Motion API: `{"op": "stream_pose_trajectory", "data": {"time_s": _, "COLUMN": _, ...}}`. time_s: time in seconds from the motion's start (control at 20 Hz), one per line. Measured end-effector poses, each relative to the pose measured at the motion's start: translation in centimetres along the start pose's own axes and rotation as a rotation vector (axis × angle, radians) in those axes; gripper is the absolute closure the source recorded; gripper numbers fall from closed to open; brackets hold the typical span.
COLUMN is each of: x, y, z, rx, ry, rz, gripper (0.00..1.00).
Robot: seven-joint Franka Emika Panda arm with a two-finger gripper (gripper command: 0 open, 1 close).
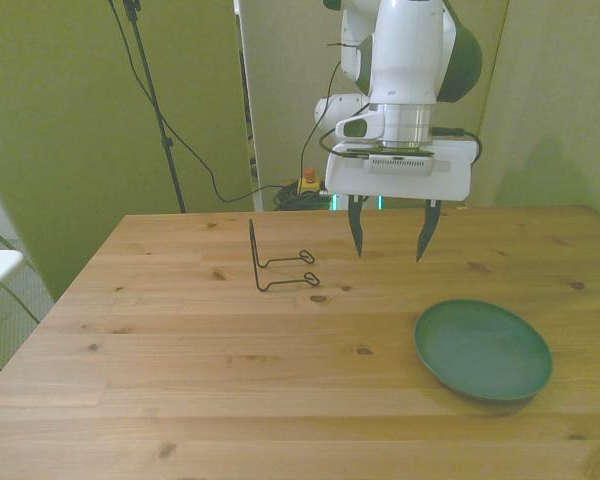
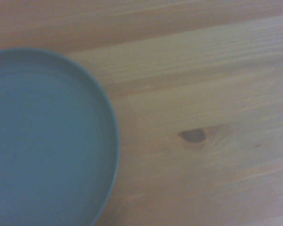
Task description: Load the plate
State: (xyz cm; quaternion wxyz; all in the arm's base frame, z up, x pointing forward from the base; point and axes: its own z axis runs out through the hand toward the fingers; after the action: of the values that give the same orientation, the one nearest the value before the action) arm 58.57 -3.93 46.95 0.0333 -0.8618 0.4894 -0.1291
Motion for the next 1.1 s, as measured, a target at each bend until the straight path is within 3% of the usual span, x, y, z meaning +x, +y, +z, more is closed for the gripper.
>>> {"op": "stream_pose_trajectory", "data": {"time_s": 0.35, "x": 0.9, "y": 0.2, "z": 0.6, "rx": -0.009, "ry": -0.012, "rz": 0.038, "gripper": 0.00}}
{"op": "stream_pose_trajectory", "data": {"time_s": 0.75, "x": 2.4, "y": -2.0, "z": 5.8, "rx": 0.014, "ry": -0.098, "rz": 0.137, "gripper": 0.00}}
{"op": "stream_pose_trajectory", "data": {"time_s": 1.1, "x": 2.1, "y": -4.1, "z": 9.6, "rx": 0.043, "ry": -0.157, "rz": 0.060, "gripper": 0.00}}
